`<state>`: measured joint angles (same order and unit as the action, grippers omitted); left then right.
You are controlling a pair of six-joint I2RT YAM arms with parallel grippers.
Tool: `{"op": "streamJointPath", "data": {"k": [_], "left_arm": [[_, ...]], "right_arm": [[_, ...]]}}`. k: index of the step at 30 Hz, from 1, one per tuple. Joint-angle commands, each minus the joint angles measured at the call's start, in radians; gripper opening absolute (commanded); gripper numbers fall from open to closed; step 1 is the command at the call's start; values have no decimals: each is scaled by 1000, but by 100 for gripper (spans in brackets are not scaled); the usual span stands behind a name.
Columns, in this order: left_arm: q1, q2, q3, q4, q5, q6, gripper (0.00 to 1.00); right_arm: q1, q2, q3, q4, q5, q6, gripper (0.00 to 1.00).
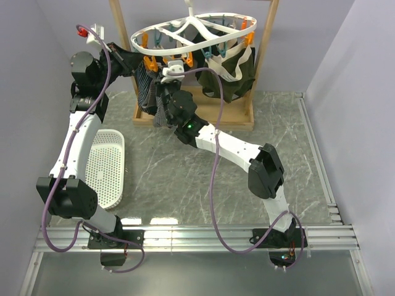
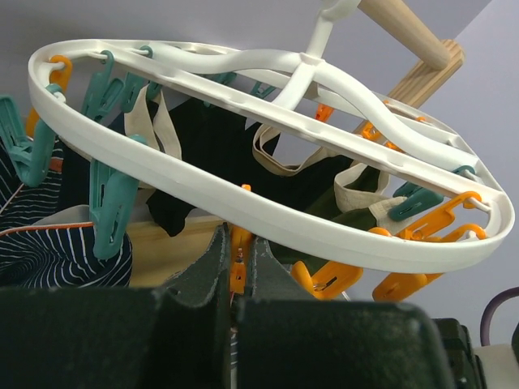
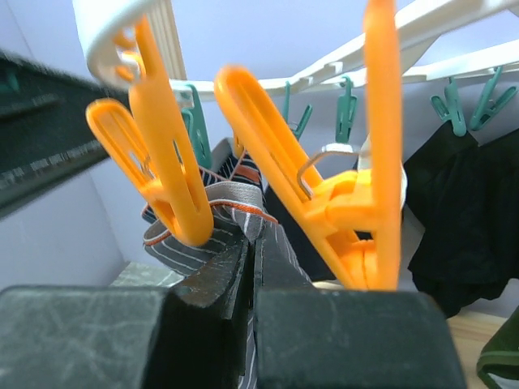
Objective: Clip the underwear to the hanger
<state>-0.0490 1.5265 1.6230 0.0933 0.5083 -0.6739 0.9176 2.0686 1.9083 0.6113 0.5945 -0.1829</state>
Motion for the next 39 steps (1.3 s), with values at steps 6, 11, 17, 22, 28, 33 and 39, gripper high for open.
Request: {"op": "streamJointPath", "data": {"k": [6,11,17,22,28,33,39], "left_arm": [[1,-22,-2,-26,13,4,0],[1,-25,-8,-24,19,0,0],[1,-29,-28,-10,24,-21,0],[1,-34,-35,-6,22,-26,0],[1,-37,-40,17,18,-41,0],[1,-38,-38,25,15,-44,0],[1,-48,-57,37,6,-38,0]], "right_arm": [[-5,-25,71,33,18,40,0],[-6,-30,69,39,25,42,0],[-6,-8,126,-1,33,75,0],[-5,-8,153,-51,30,120,0],[-3,-4,164,-116,24,171,0],[-8,-5,144,-145,25,207,0],[-5,-11,166,-244,22,292,0]]}}
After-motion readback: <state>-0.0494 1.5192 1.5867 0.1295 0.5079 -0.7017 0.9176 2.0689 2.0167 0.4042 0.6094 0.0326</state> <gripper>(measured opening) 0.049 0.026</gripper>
